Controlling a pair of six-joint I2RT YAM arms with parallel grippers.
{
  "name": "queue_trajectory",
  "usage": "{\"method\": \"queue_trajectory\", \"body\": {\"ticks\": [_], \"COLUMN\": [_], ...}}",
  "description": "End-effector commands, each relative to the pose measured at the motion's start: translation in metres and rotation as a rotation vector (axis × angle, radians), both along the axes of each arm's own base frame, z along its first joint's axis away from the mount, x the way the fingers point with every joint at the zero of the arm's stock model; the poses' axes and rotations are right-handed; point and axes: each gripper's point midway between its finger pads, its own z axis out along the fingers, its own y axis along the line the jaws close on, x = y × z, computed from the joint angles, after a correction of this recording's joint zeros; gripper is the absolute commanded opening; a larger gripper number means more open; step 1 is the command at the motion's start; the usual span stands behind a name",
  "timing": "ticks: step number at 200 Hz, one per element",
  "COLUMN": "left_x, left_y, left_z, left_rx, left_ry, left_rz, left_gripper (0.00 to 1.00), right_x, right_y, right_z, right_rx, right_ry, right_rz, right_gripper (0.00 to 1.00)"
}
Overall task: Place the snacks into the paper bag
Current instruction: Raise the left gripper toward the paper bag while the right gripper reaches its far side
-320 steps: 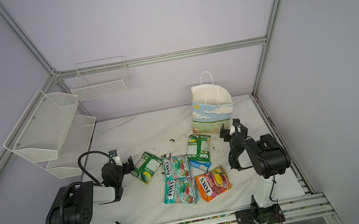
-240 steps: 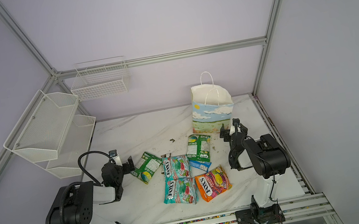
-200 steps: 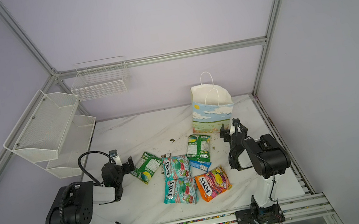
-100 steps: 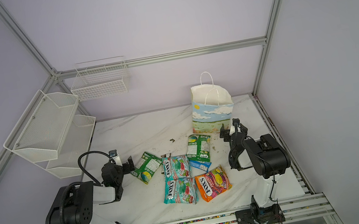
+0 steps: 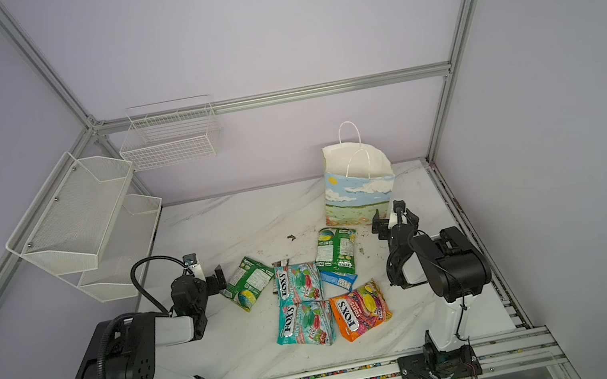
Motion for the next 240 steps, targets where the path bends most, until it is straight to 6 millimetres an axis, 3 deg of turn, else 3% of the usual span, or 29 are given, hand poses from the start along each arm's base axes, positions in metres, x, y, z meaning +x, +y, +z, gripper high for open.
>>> {"method": "queue_trajectory", "body": {"ticks": [1,34,45,48,62,85,102,135,159,186,220,240], "left_x": [0.024,0.017,0.015,0.016,0.019,0.031,0.043,0.080,0.102,0.124,0.135,0.136], "left_y": [0.005,0.005,0.003,0.001,-0.015,-0.050,-0.078,-0.134,-0.172,-0.222,-0.285,-0.312], "left_z": [0.072,0.119,0.135,0.141,0.159,0.193,0.231,0.284,0.301,0.314,0.307,0.306], "left_rx": [-0.010,-0.126,-0.208,-0.227,-0.315,-0.368,-0.364,-0.409,-0.469,-0.610,-0.682,-0.745], "left_ry": [-0.038,0.014,0.035,0.039,0.084,0.110,0.066,0.081,0.129,0.143,0.175,0.188], "left_rz": [0.038,0.124,0.156,0.159,0.114,0.029,-0.029,-0.122,-0.197,-0.329,-0.448,-0.517], "left_gripper": [1.00,1.00,1.00,1.00,1.00,1.00,1.00,1.00,1.00,1.00,1.00,1.00], "right_x": [-0.021,-0.046,-0.060,-0.065,-0.082,-0.075,-0.072,-0.042,-0.029,-0.020,-0.016,-0.021], "right_y": [-0.020,-0.024,-0.051,-0.061,-0.079,-0.067,-0.066,-0.047,-0.042,-0.023,-0.002,-0.004], "right_z": [0.043,0.085,0.084,0.073,0.065,0.064,0.058,0.064,0.064,0.072,0.067,0.081], "right_rx": [0.027,0.111,0.257,0.321,0.414,0.432,0.502,0.496,0.518,0.546,0.593,0.608], "right_ry": [-0.124,-0.181,-0.185,-0.144,-0.061,-0.015,0.005,0.130,0.231,0.257,0.316,0.288], "right_rz": [-0.117,-0.127,-0.303,-0.380,-0.531,-0.451,-0.470,-0.392,-0.414,-0.296,-0.180,-0.165], "right_gripper": [0.97,0.97,0.97,0.97,0.97,0.97,0.97,0.97,0.97,0.97,0.97,0.97]}}
